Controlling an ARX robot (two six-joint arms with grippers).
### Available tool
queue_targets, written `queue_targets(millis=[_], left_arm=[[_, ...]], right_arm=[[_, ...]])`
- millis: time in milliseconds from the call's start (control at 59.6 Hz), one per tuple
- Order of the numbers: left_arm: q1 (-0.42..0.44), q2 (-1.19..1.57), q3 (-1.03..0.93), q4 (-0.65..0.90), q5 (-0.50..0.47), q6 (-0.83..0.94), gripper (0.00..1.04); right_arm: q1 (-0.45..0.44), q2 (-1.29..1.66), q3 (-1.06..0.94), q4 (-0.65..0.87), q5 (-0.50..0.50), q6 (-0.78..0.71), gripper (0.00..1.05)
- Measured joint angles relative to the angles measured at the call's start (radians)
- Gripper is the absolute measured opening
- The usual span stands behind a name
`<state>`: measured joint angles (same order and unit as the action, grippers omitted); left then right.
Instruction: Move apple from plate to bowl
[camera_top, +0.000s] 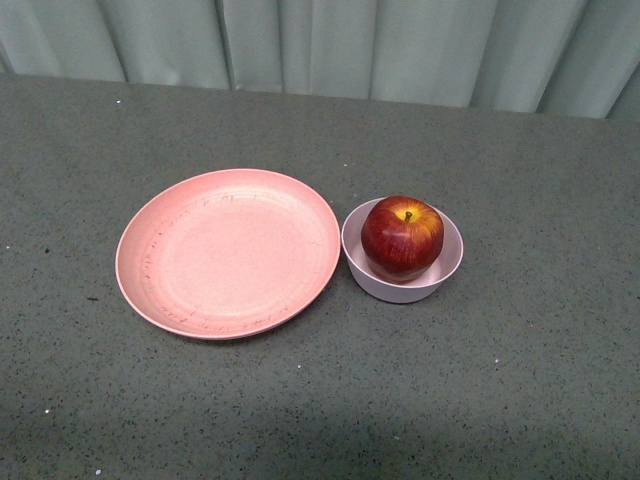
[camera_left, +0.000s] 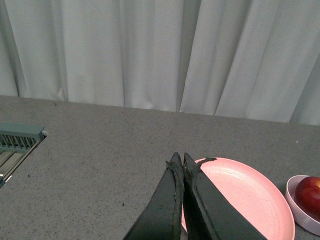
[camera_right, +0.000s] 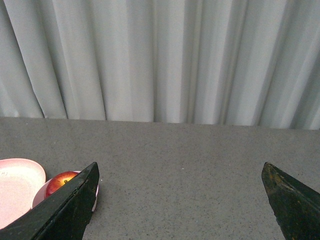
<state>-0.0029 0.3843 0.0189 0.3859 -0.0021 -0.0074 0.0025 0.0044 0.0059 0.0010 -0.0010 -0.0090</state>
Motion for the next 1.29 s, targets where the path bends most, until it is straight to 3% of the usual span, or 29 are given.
queue_targets(millis=[621,705,873,1293], left_arm=[[0.000,-0.212,0.000,-0.211,0.000,0.000,0.04],[0.000,-0.357,0.000,-0.375,0.002,0.000,0.04],[0.000,-0.379,0.000,-0.384,0.002,0.000,0.04],[0.000,-0.379,0.000,-0.384,0.002,0.000,0.79]], right_arm=[[0.000,0.000,0.000,0.000,0.000,0.000,0.95],[0.000,0.000,0.000,0.000,0.000,0.000,0.95],[0.000,0.000,0.000,0.000,0.000,0.000,0.95],[0.000,0.000,0.000,0.000,0.000,0.000,0.95]])
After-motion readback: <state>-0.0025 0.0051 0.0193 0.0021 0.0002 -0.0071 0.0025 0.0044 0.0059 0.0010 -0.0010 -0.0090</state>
